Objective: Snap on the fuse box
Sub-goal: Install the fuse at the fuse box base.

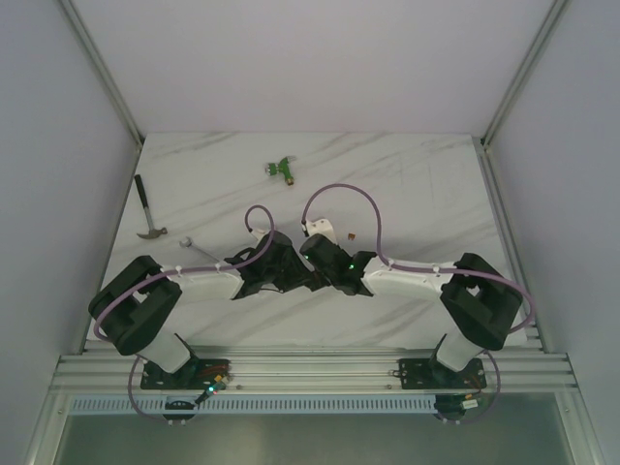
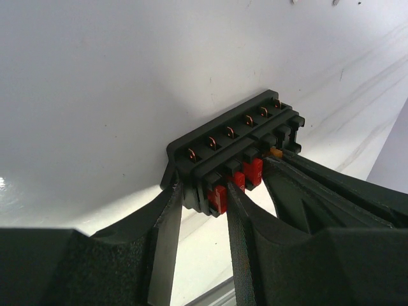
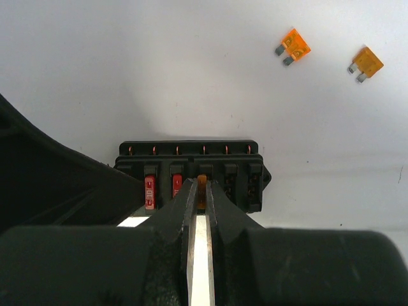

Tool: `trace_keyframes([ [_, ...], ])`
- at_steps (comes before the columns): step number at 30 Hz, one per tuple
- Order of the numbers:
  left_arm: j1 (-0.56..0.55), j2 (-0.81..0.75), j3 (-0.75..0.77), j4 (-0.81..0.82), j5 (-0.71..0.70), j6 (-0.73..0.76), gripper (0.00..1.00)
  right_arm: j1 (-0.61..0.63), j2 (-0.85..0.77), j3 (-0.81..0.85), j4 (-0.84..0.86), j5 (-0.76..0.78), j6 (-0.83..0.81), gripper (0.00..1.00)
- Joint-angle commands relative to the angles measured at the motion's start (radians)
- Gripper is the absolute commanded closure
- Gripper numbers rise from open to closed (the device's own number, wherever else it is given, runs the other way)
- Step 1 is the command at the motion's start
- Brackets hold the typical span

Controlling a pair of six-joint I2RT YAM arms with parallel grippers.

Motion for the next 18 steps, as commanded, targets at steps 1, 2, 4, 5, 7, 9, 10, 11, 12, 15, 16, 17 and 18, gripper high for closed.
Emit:
trace_keyframes([
  [1, 0.005, 0.022, -0.011, -0.061, -0.017, 0.022, 0.58, -0.001, 0.076, -0.094, -0.226, -0.144, 0.021, 1.00],
  [2, 0.006, 0.022, -0.012, -0.063, -0.018, 0.024, 0.58, -0.008, 0.061, -0.084, -0.225, -0.145, 0.021, 1.00],
  [4, 0.009, 0.020, -0.016, -0.067, -0.022, 0.025, 0.58, -0.018, 0.038, -0.067, -0.222, -0.150, 0.020, 1.00],
  [5, 0.011, 0.017, -0.018, -0.070, -0.024, 0.026, 0.58, -0.026, 0.029, -0.061, -0.221, -0.151, 0.023, 1.00],
  [7, 0.013, 0.011, -0.022, -0.076, -0.030, 0.027, 0.58, -0.050, 0.018, -0.059, -0.222, -0.158, 0.030, 1.00],
  [9, 0.016, 0.005, -0.026, -0.082, -0.034, 0.029, 0.58, -0.078, 0.008, -0.065, -0.223, -0.173, 0.030, 1.00],
  [10, 0.018, 0.003, -0.026, -0.085, -0.037, 0.032, 0.58, -0.087, 0.002, -0.065, -0.224, -0.180, 0.028, 1.00],
  [11, 0.020, 0.001, -0.025, -0.088, -0.037, 0.033, 0.58, -0.091, -0.004, -0.064, -0.225, -0.184, 0.026, 1.00],
  [12, 0.020, 0.003, -0.025, -0.089, -0.037, 0.035, 0.58, -0.093, -0.011, -0.063, -0.226, -0.190, 0.021, 1.00],
  [15, 0.022, 0.007, -0.022, -0.090, -0.035, 0.038, 0.58, -0.097, -0.013, -0.052, -0.226, -0.206, 0.012, 1.00],
  [16, 0.023, 0.009, -0.021, -0.090, -0.035, 0.038, 0.58, -0.096, -0.008, -0.050, -0.226, -0.209, 0.009, 1.00],
  [17, 0.022, 0.011, -0.021, -0.089, -0.034, 0.038, 0.58, -0.096, -0.002, -0.049, -0.229, -0.211, 0.007, 1.00],
  [18, 0.022, 0.011, -0.021, -0.089, -0.032, 0.038, 0.58, -0.096, 0.008, -0.048, -0.231, -0.213, 0.004, 1.00],
])
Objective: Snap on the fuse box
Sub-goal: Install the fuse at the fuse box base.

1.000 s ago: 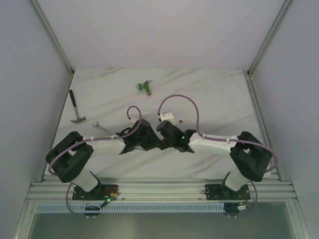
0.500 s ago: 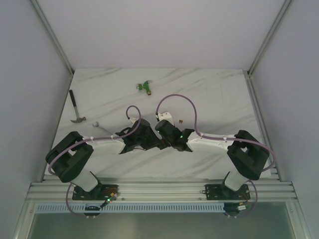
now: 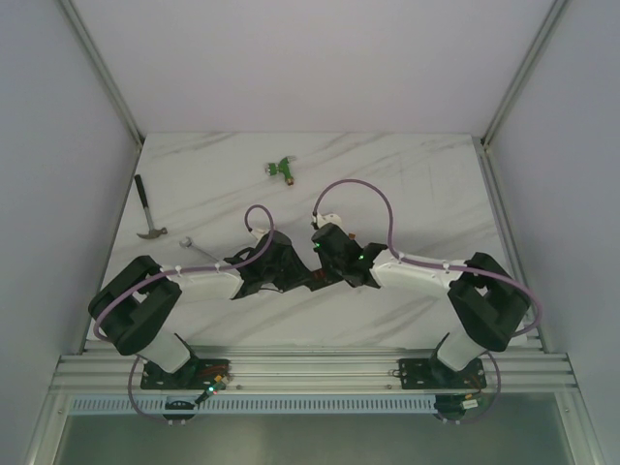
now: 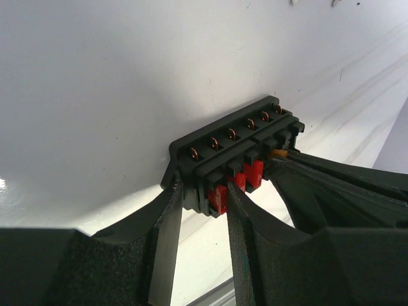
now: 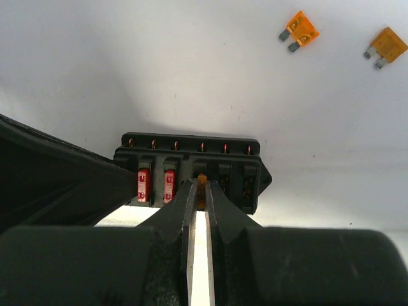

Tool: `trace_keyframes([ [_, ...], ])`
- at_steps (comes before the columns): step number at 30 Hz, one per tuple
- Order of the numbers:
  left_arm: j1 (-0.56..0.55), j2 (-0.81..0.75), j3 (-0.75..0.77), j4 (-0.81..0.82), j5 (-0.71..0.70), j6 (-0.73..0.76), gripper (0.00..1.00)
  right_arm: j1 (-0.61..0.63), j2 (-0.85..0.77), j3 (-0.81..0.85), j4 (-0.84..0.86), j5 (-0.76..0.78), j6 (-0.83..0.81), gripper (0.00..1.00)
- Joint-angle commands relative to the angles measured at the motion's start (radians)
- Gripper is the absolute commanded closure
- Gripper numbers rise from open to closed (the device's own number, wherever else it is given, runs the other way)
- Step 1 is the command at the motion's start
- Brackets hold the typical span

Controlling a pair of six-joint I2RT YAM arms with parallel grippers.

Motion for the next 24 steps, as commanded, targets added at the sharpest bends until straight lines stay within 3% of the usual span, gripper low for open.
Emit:
trace_keyframes([
  [1, 0.013, 0.012, -0.018, -0.090, -0.033, 0.031, 0.58, -0.003, 0.062, -0.047, -0.206, -0.050, -0.020, 1.00],
  [18, 0.013, 0.009, -0.028, -0.090, -0.039, 0.026, 0.58, 0.054, 0.273, -0.061, -0.270, -0.042, -0.012, 1.00],
  [24, 0.013, 0.007, -0.032, -0.091, -0.043, 0.029, 0.59, 0.041, 0.184, -0.068, -0.275, -0.015, -0.009, 1.00],
])
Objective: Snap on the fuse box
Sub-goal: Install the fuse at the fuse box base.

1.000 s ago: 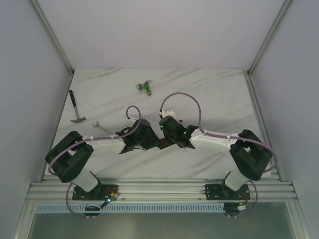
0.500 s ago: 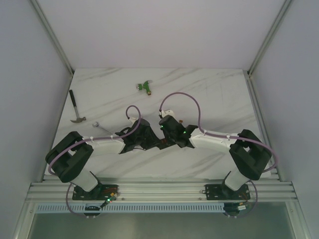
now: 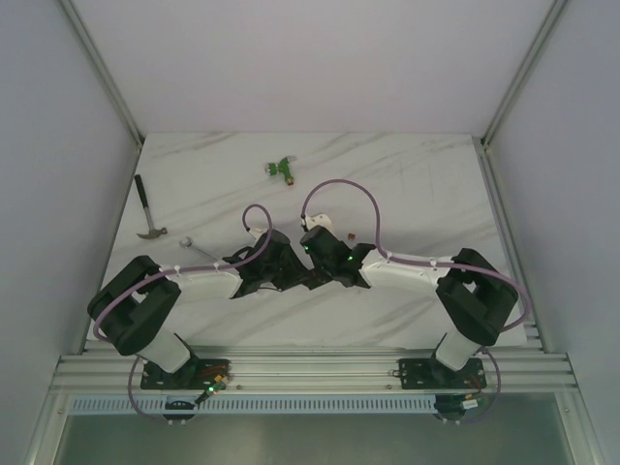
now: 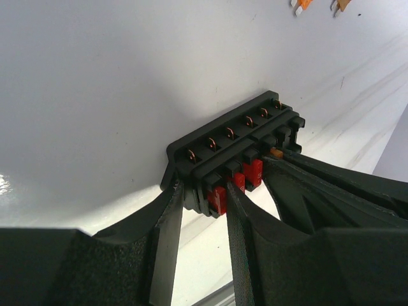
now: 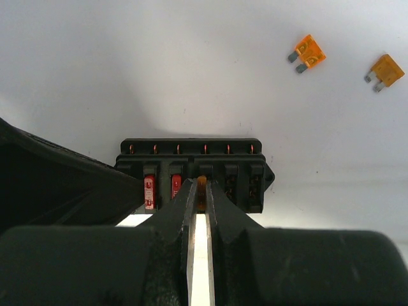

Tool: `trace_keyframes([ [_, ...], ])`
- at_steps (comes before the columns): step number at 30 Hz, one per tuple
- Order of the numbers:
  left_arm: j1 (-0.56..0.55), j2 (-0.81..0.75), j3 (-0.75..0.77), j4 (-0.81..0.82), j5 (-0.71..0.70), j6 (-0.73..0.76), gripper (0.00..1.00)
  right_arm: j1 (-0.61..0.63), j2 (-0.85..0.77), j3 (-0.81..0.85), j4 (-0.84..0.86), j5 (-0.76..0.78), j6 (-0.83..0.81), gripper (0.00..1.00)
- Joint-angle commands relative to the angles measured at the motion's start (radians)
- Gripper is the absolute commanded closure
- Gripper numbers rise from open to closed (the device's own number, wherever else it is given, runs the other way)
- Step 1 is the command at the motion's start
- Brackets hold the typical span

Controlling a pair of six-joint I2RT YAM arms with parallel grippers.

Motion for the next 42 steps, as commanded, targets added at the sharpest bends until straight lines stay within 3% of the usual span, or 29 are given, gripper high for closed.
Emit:
trace_keyframes([
  [1, 0.004, 0.009, -0.030, -0.084, -0.037, 0.030, 0.58, -0.005, 0.081, -0.108, -0.266, -0.091, 0.021, 1.00],
  [3, 0.005, 0.008, -0.029, -0.085, -0.035, 0.032, 0.58, -0.006, 0.039, -0.074, -0.264, -0.092, 0.011, 1.00],
  [11, 0.007, -0.007, -0.018, -0.095, -0.029, 0.054, 0.58, -0.037, -0.020, 0.087, -0.317, -0.127, 0.003, 0.68],
  [18, 0.011, -0.012, -0.001, -0.101, -0.015, 0.086, 0.56, -0.068, -0.029, 0.155, -0.359, -0.179, 0.023, 0.59],
  [28, 0.020, -0.033, 0.005, -0.101, 0.009, 0.099, 0.51, -0.100, -0.004, 0.255, -0.379, -0.236, 0.085, 0.60],
  [42, 0.060, -0.060, -0.009, -0.061, 0.068, 0.099, 0.50, -0.136, 0.075, 0.306, -0.382, -0.312, 0.133, 0.72],
])
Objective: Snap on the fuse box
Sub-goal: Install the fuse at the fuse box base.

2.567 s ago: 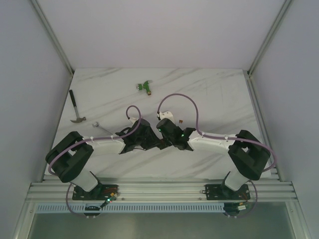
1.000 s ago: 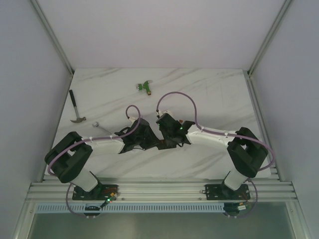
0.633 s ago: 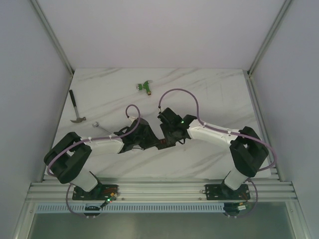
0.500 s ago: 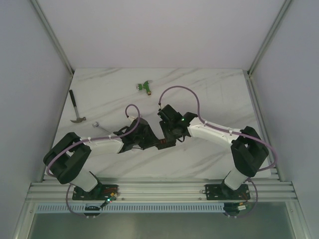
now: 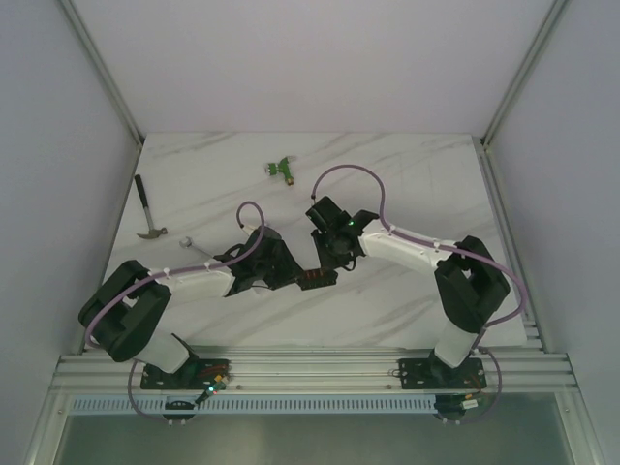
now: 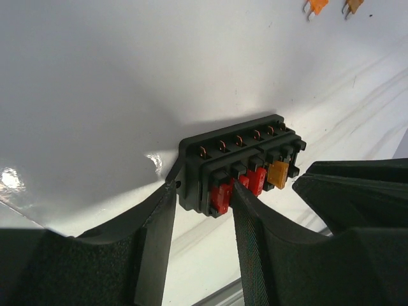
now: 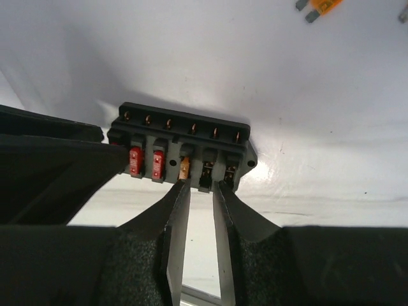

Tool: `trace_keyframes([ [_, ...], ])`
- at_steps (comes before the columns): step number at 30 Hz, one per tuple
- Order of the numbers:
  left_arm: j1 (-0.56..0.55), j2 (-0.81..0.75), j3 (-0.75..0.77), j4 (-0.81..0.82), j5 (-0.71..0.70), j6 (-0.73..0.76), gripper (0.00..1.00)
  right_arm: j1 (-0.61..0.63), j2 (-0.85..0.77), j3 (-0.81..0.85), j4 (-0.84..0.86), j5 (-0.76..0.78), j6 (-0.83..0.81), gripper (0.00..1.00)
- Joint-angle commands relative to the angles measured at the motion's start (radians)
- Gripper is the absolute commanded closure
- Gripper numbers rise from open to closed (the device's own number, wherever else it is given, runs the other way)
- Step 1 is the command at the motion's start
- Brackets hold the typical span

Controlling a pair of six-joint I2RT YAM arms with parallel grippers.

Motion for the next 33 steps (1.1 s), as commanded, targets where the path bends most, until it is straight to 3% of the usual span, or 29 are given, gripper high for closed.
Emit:
trace_keyframes([
  [1, 0.004, -0.007, 0.001, 0.002, 0.036, 0.018, 0.50, -0.001, 0.017, 0.052, -0.012, -0.048, 0.021, 0.72],
  [23, 0.006, 0.023, 0.003, 0.021, 0.056, 0.021, 0.52, 0.001, 0.069, 0.057, -0.023, -0.058, 0.042, 0.87],
  [33, 0.006, 0.024, 0.002, 0.021, 0.054, 0.023, 0.52, 0.016, 0.096, 0.080, -0.056, -0.037, 0.025, 0.83],
])
